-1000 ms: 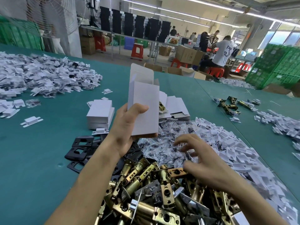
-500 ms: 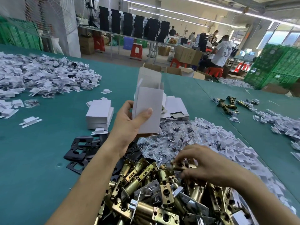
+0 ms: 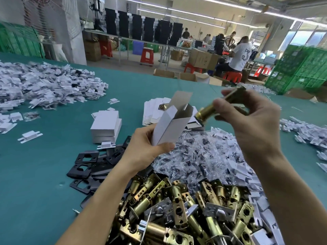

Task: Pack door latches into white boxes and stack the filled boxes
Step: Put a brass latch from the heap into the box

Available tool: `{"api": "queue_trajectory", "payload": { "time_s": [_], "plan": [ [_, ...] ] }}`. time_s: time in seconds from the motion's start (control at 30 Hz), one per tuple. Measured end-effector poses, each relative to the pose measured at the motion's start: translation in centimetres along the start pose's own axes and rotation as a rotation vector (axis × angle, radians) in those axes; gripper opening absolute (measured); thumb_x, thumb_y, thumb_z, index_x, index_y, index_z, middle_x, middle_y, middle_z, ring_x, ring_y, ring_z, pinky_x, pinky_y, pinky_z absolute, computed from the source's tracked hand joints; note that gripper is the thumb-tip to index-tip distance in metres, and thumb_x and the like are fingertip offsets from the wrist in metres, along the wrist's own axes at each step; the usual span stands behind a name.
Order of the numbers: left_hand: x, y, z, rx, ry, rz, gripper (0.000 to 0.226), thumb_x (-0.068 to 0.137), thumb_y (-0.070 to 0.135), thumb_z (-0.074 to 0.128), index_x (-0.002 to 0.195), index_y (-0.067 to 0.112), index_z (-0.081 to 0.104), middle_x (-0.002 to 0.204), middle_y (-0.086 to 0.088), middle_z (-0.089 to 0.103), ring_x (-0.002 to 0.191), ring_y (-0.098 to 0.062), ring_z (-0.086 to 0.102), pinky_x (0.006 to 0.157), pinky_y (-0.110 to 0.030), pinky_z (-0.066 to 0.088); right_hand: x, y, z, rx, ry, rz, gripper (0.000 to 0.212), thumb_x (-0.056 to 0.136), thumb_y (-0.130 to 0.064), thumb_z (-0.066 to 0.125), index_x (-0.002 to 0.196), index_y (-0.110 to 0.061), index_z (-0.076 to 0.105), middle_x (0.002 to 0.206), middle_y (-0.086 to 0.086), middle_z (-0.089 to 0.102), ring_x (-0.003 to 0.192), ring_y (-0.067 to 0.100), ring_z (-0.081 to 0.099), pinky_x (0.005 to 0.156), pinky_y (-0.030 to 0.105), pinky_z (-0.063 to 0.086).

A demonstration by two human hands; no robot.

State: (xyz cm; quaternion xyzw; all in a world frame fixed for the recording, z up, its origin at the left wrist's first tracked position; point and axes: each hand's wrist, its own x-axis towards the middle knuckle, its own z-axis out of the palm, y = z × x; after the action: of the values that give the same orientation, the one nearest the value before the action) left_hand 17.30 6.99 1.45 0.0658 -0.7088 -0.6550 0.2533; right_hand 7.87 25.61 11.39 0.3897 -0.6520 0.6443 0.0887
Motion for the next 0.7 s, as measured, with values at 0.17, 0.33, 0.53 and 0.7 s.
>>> {"api": "queue_trajectory", "payload": {
  "time_s": [0.17, 0.33, 0.53, 0.7],
  "plan": [
    [0.1, -0.3, 0.0, 0.084, 0.033, 0.039, 0.052, 0.064, 0.040, 0.091, 0.111, 0.026, 0.074, 0.098, 0.005, 0.074, 0.091, -0.017, 0.068, 0.071, -0.026, 0.056, 1.4, -0.6, 3.2, -0.145, 0.156, -0.121, 0.045, 0.077, -0.013, 0.083, 0.109, -0.014, 0.051, 0.092, -0.017, 0.068, 0.083, 0.002, 0.070, 0.073, 0.028, 0.061],
    [0.2, -0.4, 0.4, 0.162, 0.078, 0.044, 0.042, 0.065, 0.034, 0.092, 0.101, 0.037, 0.073, 0.089, 0.017, 0.073, 0.084, -0.008, 0.068, 0.067, -0.019, 0.049, 1.5, -0.6, 4.7, -0.265, 0.170, -0.314, 0.057, 0.076, -0.013, 0.084, 0.118, -0.002, 0.045, 0.080, -0.015, 0.063, 0.073, -0.001, 0.069, 0.057, 0.018, 0.057],
    [-0.1, -0.1, 0.7, 0.191, 0.138, 0.089, 0.034, 0.062, 0.036, 0.092, 0.088, 0.043, 0.071, 0.082, 0.016, 0.072, 0.076, -0.008, 0.067, 0.060, -0.019, 0.052, 1.4, -0.8, 5.6, -0.401, 0.132, -0.343, 0.044, 0.076, -0.027, 0.085, 0.108, -0.013, 0.059, 0.082, -0.012, 0.068, 0.068, 0.000, 0.070, 0.057, 0.024, 0.059],
    [-0.2, 0.2, 1.0, 0.221, 0.180, 0.084, 0.035, 0.066, 0.028, 0.093, 0.083, 0.046, 0.068, 0.081, 0.021, 0.071, 0.070, -0.002, 0.064, 0.056, -0.017, 0.052, 1.4, -0.8, 5.8, -0.521, 0.241, -0.316, 0.046, 0.073, -0.038, 0.085, 0.104, -0.020, 0.056, 0.085, -0.009, 0.074, 0.070, 0.010, 0.070, 0.063, 0.040, 0.058]
  ]
}}
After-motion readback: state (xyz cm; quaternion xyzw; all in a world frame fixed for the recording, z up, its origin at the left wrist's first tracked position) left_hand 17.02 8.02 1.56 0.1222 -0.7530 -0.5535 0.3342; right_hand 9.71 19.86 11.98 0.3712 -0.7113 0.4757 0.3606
